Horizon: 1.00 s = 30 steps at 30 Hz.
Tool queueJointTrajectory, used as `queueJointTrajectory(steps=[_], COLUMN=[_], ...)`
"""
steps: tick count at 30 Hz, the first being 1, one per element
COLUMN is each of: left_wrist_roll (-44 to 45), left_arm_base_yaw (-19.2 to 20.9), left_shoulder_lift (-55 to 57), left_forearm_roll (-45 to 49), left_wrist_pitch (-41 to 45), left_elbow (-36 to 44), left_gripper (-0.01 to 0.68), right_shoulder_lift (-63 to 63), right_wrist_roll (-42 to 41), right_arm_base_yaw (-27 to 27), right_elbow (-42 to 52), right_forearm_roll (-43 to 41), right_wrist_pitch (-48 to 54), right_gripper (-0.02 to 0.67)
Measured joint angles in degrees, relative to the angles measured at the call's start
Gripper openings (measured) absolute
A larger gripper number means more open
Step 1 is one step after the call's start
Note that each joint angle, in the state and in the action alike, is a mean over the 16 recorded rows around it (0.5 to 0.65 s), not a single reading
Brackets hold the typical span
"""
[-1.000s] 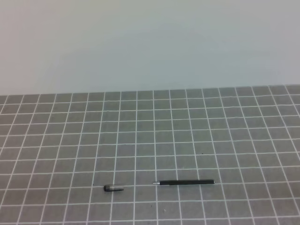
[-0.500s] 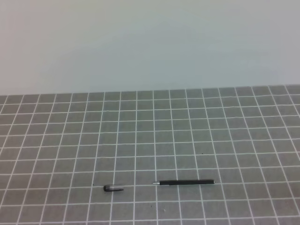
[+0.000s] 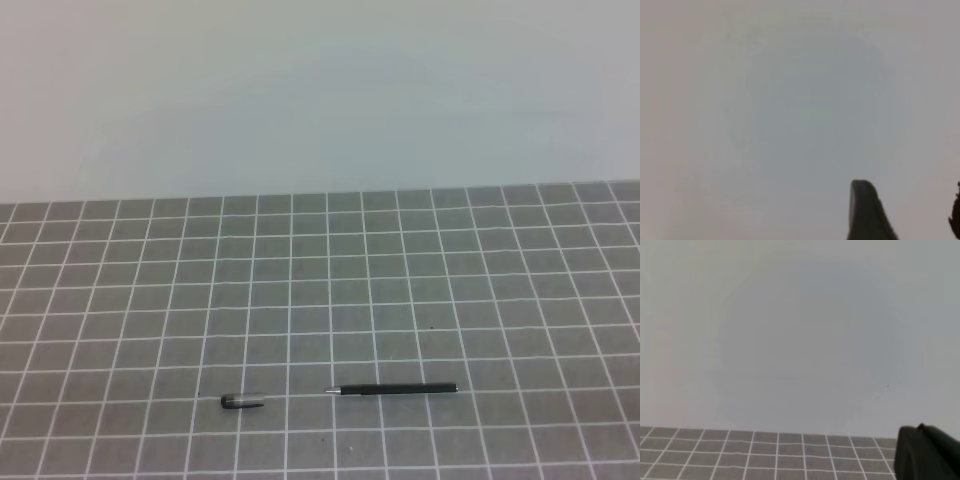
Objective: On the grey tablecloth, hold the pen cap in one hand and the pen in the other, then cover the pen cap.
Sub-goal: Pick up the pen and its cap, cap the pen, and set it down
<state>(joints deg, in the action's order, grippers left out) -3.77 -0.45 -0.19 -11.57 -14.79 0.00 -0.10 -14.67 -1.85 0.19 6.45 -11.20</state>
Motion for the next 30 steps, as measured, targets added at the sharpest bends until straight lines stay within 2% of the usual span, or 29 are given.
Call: queueJointTrajectory(steps=[15, 20, 30], left_wrist_roll=[-2.2, -1.9, 0.8], left_arm_base_yaw=[0.0, 0.0, 0.0], left_shoulder_lift=[0.0, 0.0, 0.1], left_forearm_roll=[0.5, 1.5, 4.8], left_wrist_pitch=[3.6, 6.7, 15.0], left_elbow=[-0.4, -3.1, -12.3], left_gripper=[0.027, 0.004, 0.001], right_shoulder_lift=[0.0, 0.0, 0.0], right_wrist_roll=[0.0, 0.0, 1.0], right_arm_base_yaw=[0.0, 0.0, 0.0], right_elbow=[0.0, 0.0, 0.0], right_forearm_roll=[0.0, 0.0, 1.1], right_wrist_pitch=[1.9, 3.7, 6.0], right_gripper=[0.003, 0.003, 0.003])
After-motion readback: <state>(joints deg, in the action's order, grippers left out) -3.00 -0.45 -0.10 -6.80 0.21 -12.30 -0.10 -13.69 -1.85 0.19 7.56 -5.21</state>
